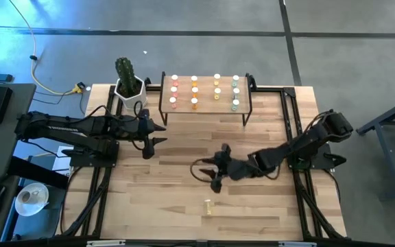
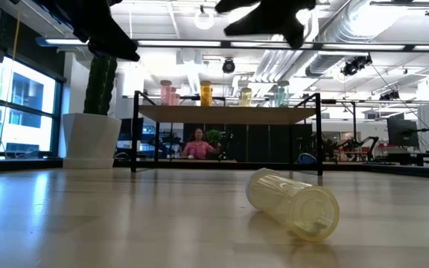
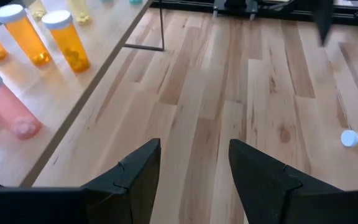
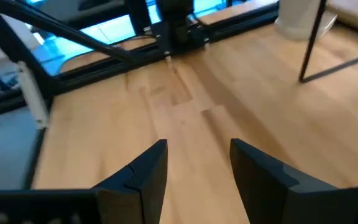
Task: Pick and place medicine bottles onto shelf by color
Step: Put the yellow pill bottle aligned with other yellow pill bottles on the shelf
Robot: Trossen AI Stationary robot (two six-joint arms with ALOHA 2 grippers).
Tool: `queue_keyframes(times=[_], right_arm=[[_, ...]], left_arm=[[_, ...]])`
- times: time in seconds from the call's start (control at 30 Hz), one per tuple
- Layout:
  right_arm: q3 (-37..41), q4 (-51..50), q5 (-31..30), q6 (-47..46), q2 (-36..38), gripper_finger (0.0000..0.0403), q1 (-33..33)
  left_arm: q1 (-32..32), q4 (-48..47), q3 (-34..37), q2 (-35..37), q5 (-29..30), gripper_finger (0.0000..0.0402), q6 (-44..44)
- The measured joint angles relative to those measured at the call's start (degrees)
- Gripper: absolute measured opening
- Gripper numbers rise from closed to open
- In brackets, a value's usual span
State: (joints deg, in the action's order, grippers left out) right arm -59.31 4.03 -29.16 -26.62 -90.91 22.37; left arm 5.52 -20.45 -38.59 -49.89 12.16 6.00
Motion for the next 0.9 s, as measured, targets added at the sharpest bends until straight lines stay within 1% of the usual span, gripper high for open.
queue_keyframes(times=[0.13,0.23,0.3,0.37,0.47,0.6,0.7,0.83,0.9], right_arm=[[-3.23,-1.14,-2.20,-5.08,-0.16,0.0165,3.93],[-6.96,-2.95,-5.03,-5.46,-0.33,0.0165,6.64],[-9.74,-5.46,-7.40,-5.71,-0.99,0.0165,7.91],[-12.60,-9.68,-8.35,-8.04,-2.05,0.0165,8.73],[-17.11,-17.75,-8.31,-15.29,-4.51,0.0165,8.64],[-23.53,-30.60,-7.70,-25.21,-8.38,0.0165,8.24],[-28.05,-36.98,-5.22,-31.87,-11.34,0.0165,7.91],[-32.55,-41.95,1.74,-41.38,-15.60,0.0165,7.91],[-34.26,-42.87,5.37,-45.99,-17.82,0.0165,7.90]], left_arm=[[0.00,-0.52,0.00,0.00,-0.05,0.0181,1.85],[-0.02,-1.56,0.00,0.00,-0.47,0.0181,3.22],[-0.02,-2.62,0.00,0.02,-2.27,0.0181,3.45],[-0.07,-3.41,0.00,0.02,-4.37,0.0181,3.48],[-0.14,-4.61,0.02,0.02,-6.41,0.0181,3.48],[-1.03,-5.76,0.02,0.02,-7.09,0.0181,3.76],[-2.74,-6.97,0.02,0.02,-7.20,0.0181,5.25],[-6.19,-9.24,0.02,0.02,-7.19,0.0181,6.94],[-8.14,-10.64,0.04,0.02,-7.19,0.0181,7.74]])
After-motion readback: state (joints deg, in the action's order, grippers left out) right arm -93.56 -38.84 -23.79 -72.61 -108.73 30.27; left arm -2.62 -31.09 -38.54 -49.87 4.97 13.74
